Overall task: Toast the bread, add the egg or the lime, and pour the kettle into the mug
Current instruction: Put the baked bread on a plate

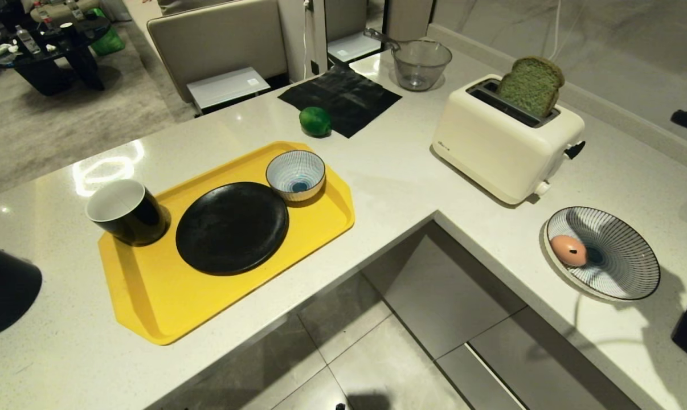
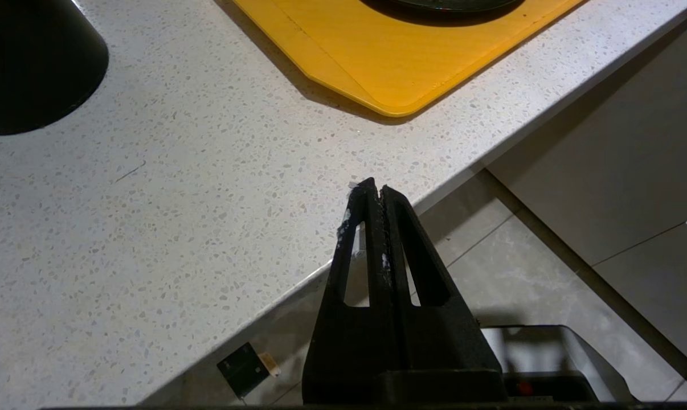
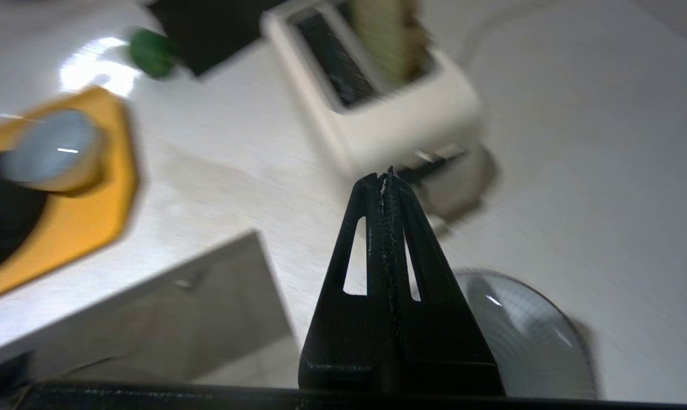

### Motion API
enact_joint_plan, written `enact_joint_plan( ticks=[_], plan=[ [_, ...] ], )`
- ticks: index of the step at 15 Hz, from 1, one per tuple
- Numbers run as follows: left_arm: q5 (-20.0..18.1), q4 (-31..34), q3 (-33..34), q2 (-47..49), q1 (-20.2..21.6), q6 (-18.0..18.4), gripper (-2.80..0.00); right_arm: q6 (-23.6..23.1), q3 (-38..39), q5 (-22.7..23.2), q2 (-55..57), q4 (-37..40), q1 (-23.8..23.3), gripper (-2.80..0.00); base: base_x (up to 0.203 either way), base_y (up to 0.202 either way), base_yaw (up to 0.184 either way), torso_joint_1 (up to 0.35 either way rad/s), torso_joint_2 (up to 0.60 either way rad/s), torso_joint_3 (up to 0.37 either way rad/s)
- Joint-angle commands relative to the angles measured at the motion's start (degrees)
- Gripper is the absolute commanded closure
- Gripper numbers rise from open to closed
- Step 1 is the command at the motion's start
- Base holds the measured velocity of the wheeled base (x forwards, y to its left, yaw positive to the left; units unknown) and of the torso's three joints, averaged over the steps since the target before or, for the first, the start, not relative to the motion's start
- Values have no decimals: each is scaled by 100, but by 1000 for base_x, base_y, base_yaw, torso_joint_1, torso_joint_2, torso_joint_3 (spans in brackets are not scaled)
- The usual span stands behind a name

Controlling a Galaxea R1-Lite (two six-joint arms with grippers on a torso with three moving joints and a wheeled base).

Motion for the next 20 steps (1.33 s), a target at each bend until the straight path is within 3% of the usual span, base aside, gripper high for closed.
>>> enact_joint_plan(
  ticks=[1,2,5,9,10,14,18,20],
  plan=[
    [1,-1,0,-4,-5,0,0,-303,-544,-1739,-267,2000,362,0,0,0,0,0,0,0],
    [1,-1,0,-4,-5,0,0,-405,-773,-1985,-253,2283,595,0,0,0,0,0,0,0],
    [1,-1,0,-4,-2,0,0,-1027,-1006,-2117,-74,2061,728,0,0,0,0,0,0,0],
    [1,-1,0,-4,-5,0,0,-1051,-1076,-2400,175,2004,740,-7,0,0,0,0,0,0],
    [1,-1,0,-4,-5,0,0,-1040,-1155,-2362,238,1990,740,-280,0,0,0,0,0,0],
    [1,-9,0,-4,-5,0,0,-746,-1425,-1860,744,1542,722,-280,0,0,0,0,0,0],
    [1,-1,0,-4,-5,0,0,-758,-1514,-991,1449,624,650,-280,0,0,0,0,0,0],
    [1,-1,0,-4,3,0,0,-812,-1936,-915,1852,492,643,-280,0,0,0,0,0,0]
  ],
)
